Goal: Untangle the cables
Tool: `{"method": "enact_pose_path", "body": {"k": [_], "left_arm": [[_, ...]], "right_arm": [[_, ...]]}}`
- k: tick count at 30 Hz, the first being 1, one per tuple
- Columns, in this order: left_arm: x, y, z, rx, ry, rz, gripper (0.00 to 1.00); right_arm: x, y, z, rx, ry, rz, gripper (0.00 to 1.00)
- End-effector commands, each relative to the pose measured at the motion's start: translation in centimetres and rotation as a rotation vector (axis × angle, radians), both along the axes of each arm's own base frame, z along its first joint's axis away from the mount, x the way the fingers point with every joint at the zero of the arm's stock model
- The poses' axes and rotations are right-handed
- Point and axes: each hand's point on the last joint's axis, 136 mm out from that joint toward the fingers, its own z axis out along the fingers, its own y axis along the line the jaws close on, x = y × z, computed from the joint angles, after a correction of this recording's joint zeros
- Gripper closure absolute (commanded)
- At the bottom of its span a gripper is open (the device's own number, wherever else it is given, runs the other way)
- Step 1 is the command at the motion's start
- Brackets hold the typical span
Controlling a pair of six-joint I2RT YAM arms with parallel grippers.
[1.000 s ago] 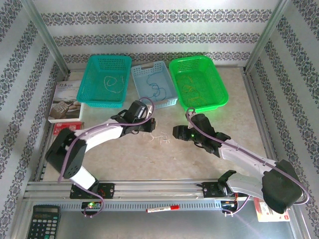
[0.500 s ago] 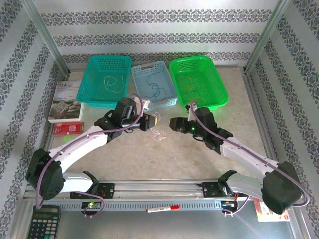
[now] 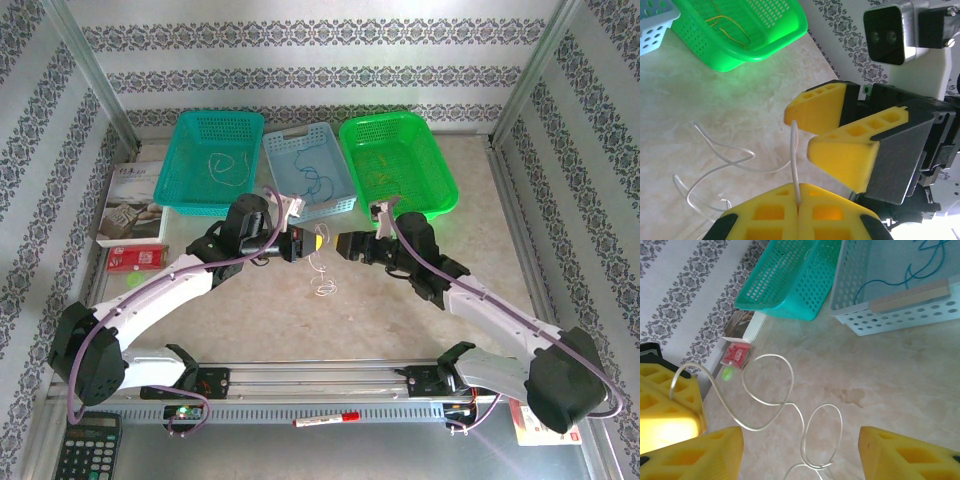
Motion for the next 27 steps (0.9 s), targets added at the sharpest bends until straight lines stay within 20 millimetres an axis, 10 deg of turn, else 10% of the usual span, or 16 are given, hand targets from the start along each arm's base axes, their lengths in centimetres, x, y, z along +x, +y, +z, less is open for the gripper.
{"method": "enact_pose_path", "body": {"k": [1, 11, 18, 20, 27], "left_arm": [[-0.5, -0.5, 1.5, -0.055, -0.026, -0.024, 1.0], [-0.7, -0.6, 2.4, -0.078, -0.031, -0.032, 1.0], [-1.2, -0.5, 2.9, -0.097, -0.028, -0.042, 1.0], [-1.4, -0.4, 2.9, -0.097, -0.031, -0.042, 1.0], [-1.9, 0.2, 2.0, -0.097, -0.022, -0.03, 1.0]], "right_arm": [[0.2, 1.9, 2.9, 0.055, -0.068, 0.058, 0.37], [1.4, 3.5, 1.8, 0.025, -0.066, 0.061, 0.45], [3.5, 2.4, 1.1, 0.005, -0.082, -0.018, 0.83], [4.1, 1.7, 1.0, -0.004, -0.084, -0.049, 0.99], [5.5, -3.5, 1.8, 0.003, -0.107, -0.243, 1.0]]}}
